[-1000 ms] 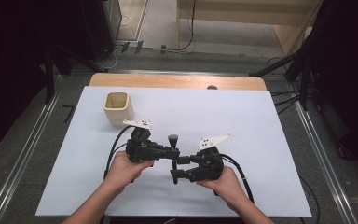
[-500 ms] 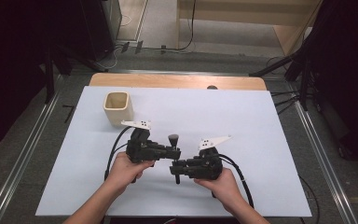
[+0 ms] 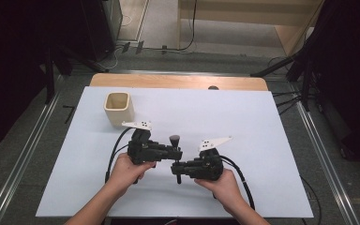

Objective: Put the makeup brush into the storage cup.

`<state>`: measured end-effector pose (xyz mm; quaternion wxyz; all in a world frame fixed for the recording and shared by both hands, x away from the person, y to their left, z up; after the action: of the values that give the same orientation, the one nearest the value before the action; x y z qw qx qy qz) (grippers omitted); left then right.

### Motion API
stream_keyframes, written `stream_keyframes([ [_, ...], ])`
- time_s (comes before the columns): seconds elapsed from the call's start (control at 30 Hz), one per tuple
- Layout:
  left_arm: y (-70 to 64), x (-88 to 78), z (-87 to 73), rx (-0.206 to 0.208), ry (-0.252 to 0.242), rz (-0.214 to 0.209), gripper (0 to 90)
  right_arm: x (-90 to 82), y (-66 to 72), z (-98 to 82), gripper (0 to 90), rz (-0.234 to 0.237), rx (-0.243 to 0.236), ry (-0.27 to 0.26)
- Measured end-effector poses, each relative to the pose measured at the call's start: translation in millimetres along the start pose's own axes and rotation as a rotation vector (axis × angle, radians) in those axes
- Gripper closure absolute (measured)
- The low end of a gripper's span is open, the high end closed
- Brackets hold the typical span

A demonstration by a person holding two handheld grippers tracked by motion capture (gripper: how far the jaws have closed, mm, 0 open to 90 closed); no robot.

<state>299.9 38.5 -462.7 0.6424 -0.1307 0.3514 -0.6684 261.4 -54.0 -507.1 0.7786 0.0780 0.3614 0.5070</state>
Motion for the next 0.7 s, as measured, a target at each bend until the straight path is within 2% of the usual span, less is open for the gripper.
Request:
stream_keyframes([
  [0.3, 0.7, 3.0, -0.2, 0.069, -0.038, 0.046, 35.6, -1.7, -4.0, 0.6, 79.4, -0.013, 0.016, 0.0],
  [0.5, -0.2, 4.0, -0.2, 0.047, -0.064, 0.033, 28.9, -2.8, -7.0, 1.5, 79.4, -0.024, 0.025, -0.01],
  [0.7, 3.5, 3.4, -1.7, 0.028, -0.077, 0.06, 29.1, -3.6, -9.9, 1.9, 79.4, -0.038, 0.04, -0.017],
])
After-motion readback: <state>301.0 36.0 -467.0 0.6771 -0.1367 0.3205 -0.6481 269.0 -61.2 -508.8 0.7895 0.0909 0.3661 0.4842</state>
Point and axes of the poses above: each handheld gripper's, and its own axes: x roughly forward along the jaws, z roughly out of its top, y roughly to its left, the point moved 8 cm from there along x, roughly forward along the jaws, and after that the axes turned 7 degrees about -z, right-handed, at the moved point
